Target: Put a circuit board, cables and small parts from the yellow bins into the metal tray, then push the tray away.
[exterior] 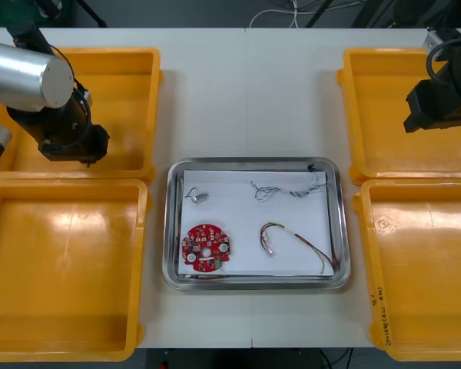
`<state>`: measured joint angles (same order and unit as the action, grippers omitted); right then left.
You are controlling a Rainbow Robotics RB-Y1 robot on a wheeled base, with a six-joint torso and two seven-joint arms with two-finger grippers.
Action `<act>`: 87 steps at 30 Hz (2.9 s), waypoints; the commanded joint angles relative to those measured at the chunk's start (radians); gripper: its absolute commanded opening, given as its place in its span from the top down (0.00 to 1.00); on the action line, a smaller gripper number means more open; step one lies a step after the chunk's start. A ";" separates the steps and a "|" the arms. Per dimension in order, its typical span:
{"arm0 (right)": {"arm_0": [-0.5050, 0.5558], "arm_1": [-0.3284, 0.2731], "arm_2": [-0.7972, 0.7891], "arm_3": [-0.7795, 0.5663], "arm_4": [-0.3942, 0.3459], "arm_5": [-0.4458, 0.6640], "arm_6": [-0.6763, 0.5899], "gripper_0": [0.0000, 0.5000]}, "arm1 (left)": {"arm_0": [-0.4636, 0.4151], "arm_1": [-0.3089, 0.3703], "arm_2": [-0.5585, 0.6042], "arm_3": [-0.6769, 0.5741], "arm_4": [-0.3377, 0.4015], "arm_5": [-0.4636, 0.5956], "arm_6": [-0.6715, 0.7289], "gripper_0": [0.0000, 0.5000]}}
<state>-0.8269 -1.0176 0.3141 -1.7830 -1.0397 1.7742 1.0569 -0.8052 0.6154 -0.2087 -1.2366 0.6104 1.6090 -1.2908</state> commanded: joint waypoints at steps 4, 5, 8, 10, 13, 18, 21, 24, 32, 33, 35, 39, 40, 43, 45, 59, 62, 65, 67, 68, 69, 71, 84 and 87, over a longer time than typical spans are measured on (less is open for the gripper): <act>0.109 -0.082 -0.099 -0.085 -0.030 -0.044 -0.038 0.00 | -0.100 0.021 0.100 -0.118 -0.023 0.161 -0.104 1.00; 0.126 -0.088 -0.113 -0.098 -0.031 -0.052 -0.041 0.00 | -0.107 0.020 0.110 -0.135 -0.023 0.184 -0.099 1.00; 0.153 -0.102 -0.138 -0.105 -0.040 -0.058 -0.040 0.00 | -0.123 0.021 0.132 -0.179 -0.029 0.239 -0.093 1.00; 0.172 -0.113 -0.156 -0.105 -0.045 -0.055 -0.037 0.00 | -0.135 0.020 0.135 -0.205 -0.035 0.276 -0.087 1.00; 0.212 -0.121 -0.199 -0.105 -0.060 -0.056 -0.035 0.00 | -0.150 0.010 0.135 -0.245 -0.044 0.311 -0.073 1.00; 0.302 -0.121 -0.294 -0.118 -0.076 -0.058 -0.023 0.00 | -0.172 -0.042 0.141 -0.302 -0.077 0.311 -0.048 1.00; 0.338 -0.122 -0.319 -0.131 -0.069 -0.058 -0.020 0.00 | -0.180 -0.082 0.146 -0.330 -0.100 0.311 -0.035 1.00; 0.388 -0.122 -0.352 -0.148 -0.065 -0.061 -0.017 0.00 | -0.180 -0.121 0.146 -0.353 -0.121 0.311 -0.019 1.00; 0.462 -0.128 -0.392 -0.177 -0.060 -0.068 0.002 0.00 | -0.180 -0.235 0.144 -0.388 -0.204 0.311 0.010 1.00; 0.468 -0.130 -0.394 -0.191 -0.051 -0.068 0.002 0.00 | -0.180 -0.255 0.144 -0.389 -0.216 0.311 0.015 1.00; 0.480 -0.133 -0.394 -0.216 -0.037 -0.068 0.002 0.00 | -0.180 -0.287 0.140 -0.394 -0.242 0.311 0.021 1.00; 0.511 -0.134 -0.402 -0.243 -0.030 -0.070 -0.002 0.00 | -0.180 -0.353 0.104 -0.405 -0.299 0.311 0.064 1.00; 0.514 -0.134 -0.402 -0.243 -0.033 -0.070 0.003 0.00 | -0.180 -0.368 0.095 -0.405 -0.307 0.311 0.080 1.00; 0.519 -0.134 -0.405 -0.245 -0.042 -0.071 0.005 0.00 | -0.180 -0.408 0.063 -0.408 -0.334 0.311 0.120 1.00; 0.520 -0.134 -0.403 -0.248 -0.045 -0.071 0.003 0.00 | -0.178 -0.428 0.041 -0.408 -0.347 0.311 0.148 1.00; 0.606 -0.134 -0.405 -0.335 -0.042 -0.142 0.002 0.00 | -0.051 -0.471 -0.140 -0.477 -0.328 0.307 0.332 1.00; 0.606 -0.134 -0.405 -0.335 -0.037 -0.142 0.005 0.00 | -0.020 -0.471 -0.161 -0.478 -0.327 0.269 0.341 1.00; 0.608 -0.134 -0.409 -0.335 -0.036 -0.128 0.003 0.00 | 0.018 -0.470 -0.193 -0.478 -0.336 0.216 0.347 1.00; 0.606 -0.134 -0.411 -0.335 -0.031 -0.121 0.000 0.00 | 0.032 -0.465 -0.213 -0.478 -0.339 0.198 0.354 1.00; 0.606 -0.134 -0.411 -0.335 -0.022 -0.116 -0.002 0.00 | 0.043 -0.464 -0.222 -0.478 -0.337 0.183 0.357 1.00; 0.608 -0.134 -0.412 -0.337 -0.019 -0.114 0.000 0.00 | 0.047 -0.464 -0.225 -0.478 -0.336 0.178 0.360 1.00; 0.615 -0.134 -0.411 -0.335 -0.011 -0.113 0.002 0.00 | 0.067 -0.464 -0.235 -0.478 -0.336 0.150 0.366 1.00; 0.635 -0.134 -0.418 -0.315 -0.014 -0.110 -0.012 0.00 | 0.141 -0.411 -0.304 -0.477 -0.334 0.049 0.380 1.00; 0.641 -0.134 -0.425 -0.317 -0.013 -0.110 -0.012 0.00 | 0.143 -0.407 -0.310 -0.472 -0.336 0.048 0.380 1.00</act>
<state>-0.2043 -1.1073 -0.0627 -2.0941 -1.0571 1.6585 1.0569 -0.6712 0.1833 -0.4934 -1.6757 0.2752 1.6699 -1.0039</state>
